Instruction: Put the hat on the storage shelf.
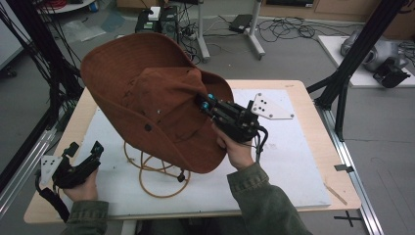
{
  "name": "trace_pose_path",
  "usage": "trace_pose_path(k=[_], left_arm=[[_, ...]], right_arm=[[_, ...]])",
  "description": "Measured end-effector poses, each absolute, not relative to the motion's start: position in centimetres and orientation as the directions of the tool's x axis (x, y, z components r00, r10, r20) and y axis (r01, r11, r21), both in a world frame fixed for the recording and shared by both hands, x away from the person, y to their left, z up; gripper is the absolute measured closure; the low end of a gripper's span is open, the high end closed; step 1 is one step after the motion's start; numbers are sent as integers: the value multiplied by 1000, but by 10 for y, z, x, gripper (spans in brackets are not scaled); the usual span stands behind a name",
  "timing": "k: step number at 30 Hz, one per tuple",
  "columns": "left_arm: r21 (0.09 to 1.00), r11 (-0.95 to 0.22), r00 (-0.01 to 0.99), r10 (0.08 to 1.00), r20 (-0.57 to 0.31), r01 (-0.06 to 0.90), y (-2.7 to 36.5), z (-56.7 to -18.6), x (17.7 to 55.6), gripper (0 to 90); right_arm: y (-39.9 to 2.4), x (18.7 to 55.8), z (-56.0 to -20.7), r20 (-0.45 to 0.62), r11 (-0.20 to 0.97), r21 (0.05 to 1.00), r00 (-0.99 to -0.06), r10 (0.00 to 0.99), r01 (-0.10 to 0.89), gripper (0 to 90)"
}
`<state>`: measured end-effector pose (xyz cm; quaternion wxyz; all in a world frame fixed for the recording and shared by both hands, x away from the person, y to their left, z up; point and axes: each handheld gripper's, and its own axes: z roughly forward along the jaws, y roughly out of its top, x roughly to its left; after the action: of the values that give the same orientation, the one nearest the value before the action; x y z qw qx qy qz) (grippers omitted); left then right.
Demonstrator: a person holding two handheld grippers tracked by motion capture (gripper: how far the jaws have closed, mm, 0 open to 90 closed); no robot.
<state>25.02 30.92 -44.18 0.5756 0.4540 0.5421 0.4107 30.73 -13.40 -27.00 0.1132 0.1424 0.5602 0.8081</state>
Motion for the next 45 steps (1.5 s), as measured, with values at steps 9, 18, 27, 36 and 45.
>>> trace_pose_path(k=[9,18,27,36,45], left_arm=[[969,248,73,966,-249,19,310,-442,250,163],[967,252,72,965,-253,16,310,-442,250,163],[968,250,74,965,-251,24,309,-442,250,163],[967,253,72,965,-254,24,310,-443,250,163],[967,255,71,964,-256,26,310,-443,249,163]], right_arm=[[-123,308,-274,80,-271,962,-953,292,-3,880],[-119,307,-279,84,-230,973,-960,268,21,879],[-120,308,-293,105,-221,974,-960,261,47,875],[-118,306,-296,97,-198,979,-967,235,50,875],[-109,308,-301,96,-146,987,-966,240,62,847]])
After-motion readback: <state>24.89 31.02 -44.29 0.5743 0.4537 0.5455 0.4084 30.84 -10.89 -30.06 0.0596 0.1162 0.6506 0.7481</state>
